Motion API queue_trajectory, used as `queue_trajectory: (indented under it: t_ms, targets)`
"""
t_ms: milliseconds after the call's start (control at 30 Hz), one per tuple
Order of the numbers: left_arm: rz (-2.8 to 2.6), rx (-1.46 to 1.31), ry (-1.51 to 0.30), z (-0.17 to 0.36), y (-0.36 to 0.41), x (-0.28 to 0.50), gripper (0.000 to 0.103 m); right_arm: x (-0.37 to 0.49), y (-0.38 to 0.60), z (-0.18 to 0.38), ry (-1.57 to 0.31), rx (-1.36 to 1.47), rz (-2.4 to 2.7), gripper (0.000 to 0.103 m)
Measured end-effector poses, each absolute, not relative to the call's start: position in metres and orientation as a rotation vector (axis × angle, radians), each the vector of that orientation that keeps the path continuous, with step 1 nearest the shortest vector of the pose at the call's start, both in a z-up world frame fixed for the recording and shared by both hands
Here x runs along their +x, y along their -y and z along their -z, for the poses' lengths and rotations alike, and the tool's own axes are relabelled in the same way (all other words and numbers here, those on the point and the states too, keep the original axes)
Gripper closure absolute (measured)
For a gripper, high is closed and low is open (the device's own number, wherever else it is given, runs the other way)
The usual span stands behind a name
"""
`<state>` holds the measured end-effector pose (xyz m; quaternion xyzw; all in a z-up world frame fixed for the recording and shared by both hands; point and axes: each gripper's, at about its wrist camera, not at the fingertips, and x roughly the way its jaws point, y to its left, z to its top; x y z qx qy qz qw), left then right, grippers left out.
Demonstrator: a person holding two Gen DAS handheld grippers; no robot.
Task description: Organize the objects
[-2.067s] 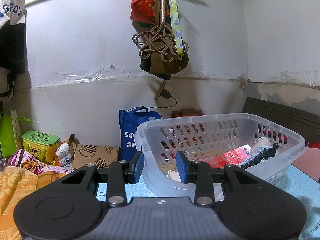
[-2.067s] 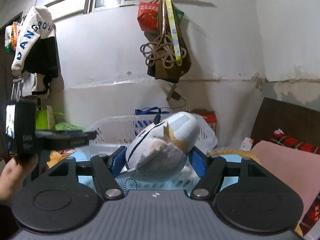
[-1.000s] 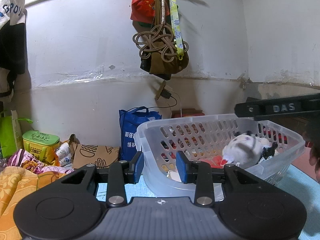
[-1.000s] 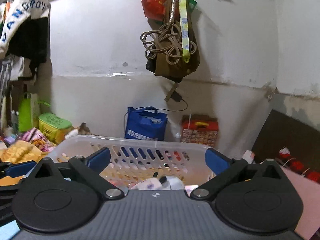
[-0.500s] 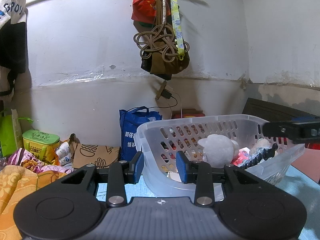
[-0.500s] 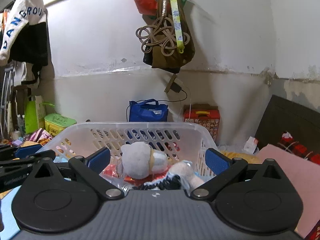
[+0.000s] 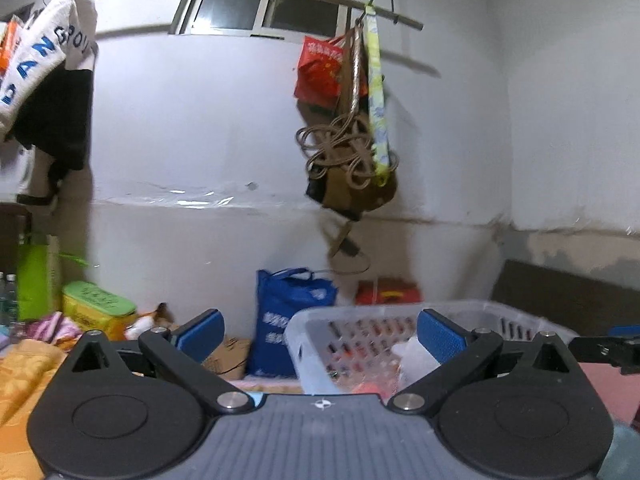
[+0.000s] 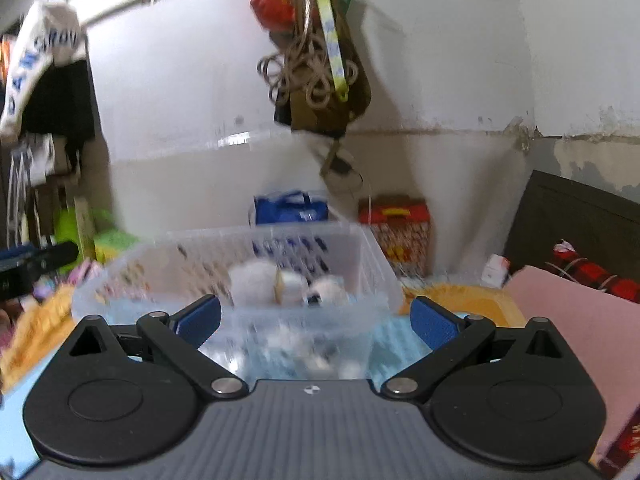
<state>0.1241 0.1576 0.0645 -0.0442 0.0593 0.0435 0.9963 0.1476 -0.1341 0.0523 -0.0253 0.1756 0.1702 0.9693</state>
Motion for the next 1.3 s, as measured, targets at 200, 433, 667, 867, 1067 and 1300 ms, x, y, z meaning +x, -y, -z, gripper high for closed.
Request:
queue_trajectory:
  t_ms: [200,433,667,867,1067,1300]
  targets:
    - [-0.043,-0.092,-0.214,-0.050,-0.152,0.103,0.000,0.119,0.128,-0.039,-0.350,-0.163,-0.283,0.000]
    - [-0.127,-0.025,-0.287,-0.033,-0.144,0.090,0.000,0.101,0.124,-0.011,-0.364,-0.092,-0.201,0.000]
    - [-0.098,-0.032,-0.421,-0.035,-0.132,0.087,0.000,0.105,0.126,-0.003,-0.490,-0.130,-0.132,0.000]
    - [-0.121,-0.005,-0.479,-0.042,-0.121,0.089,0.000,0.111,0.151,-0.006,-0.578,0.034,-0.248,0.000]
    - [-0.106,-0.050,-0.561,-0.042,-0.119,0.103,0.000,0.117,0.147,-0.008,-0.660,-0.008,-0.276,0.000]
    - [-0.109,-0.042,-0.562,-0.062,-0.112,0.111,0.000,0.127,0.144,-0.039,-0.645,0.004,-0.303,0.000]
